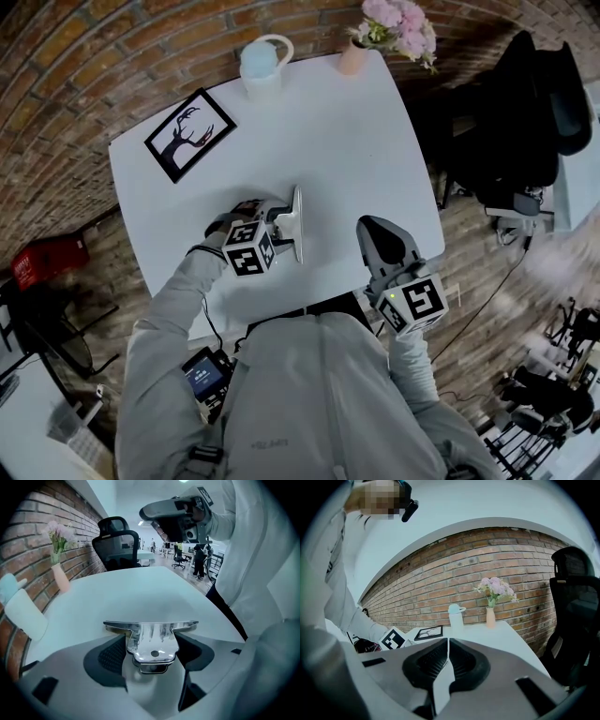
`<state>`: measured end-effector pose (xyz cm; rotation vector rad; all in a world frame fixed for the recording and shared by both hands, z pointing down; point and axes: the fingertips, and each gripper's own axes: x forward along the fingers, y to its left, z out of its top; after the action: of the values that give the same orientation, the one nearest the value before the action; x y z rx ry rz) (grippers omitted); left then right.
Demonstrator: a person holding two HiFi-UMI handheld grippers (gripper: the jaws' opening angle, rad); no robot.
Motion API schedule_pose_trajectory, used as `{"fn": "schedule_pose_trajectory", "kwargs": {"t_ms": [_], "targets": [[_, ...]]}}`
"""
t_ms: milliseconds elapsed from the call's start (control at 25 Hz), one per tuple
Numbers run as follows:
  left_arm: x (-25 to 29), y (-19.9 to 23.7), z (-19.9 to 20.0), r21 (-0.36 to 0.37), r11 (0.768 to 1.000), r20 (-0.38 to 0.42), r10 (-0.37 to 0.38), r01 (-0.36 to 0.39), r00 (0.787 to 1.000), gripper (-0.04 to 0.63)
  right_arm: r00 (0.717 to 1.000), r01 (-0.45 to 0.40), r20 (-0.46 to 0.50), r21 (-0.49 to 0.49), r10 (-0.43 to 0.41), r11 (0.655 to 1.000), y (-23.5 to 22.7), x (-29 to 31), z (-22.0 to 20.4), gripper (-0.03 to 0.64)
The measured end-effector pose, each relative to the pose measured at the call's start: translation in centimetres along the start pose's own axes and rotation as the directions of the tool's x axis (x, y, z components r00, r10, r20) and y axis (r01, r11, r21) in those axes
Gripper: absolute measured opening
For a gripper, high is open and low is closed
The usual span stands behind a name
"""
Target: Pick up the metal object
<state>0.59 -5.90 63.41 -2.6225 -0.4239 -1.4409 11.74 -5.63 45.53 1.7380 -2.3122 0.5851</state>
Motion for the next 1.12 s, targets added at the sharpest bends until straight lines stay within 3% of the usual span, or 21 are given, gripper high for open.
{"fn": "schedule_pose_trajectory", "kwargs": {"t_ms": [280,1120], "targets": [[0.14,0.09,-0.13,-0.045,0.999,-0.001,-0.026,0.026,1.0,0.327,1.0,-0.001,-0.005,0.005,0.001,1.0,-0.2,-0.03,-0.14,0.026],[-0.06,-0.08,-0.16,-0.039,0.999,0.006,0.022,-0.022,1.0,0.304,1.0,-0.007,0.003,0.01,0.007,1.0,-0.52,0.24,0.32,0.026]]}}
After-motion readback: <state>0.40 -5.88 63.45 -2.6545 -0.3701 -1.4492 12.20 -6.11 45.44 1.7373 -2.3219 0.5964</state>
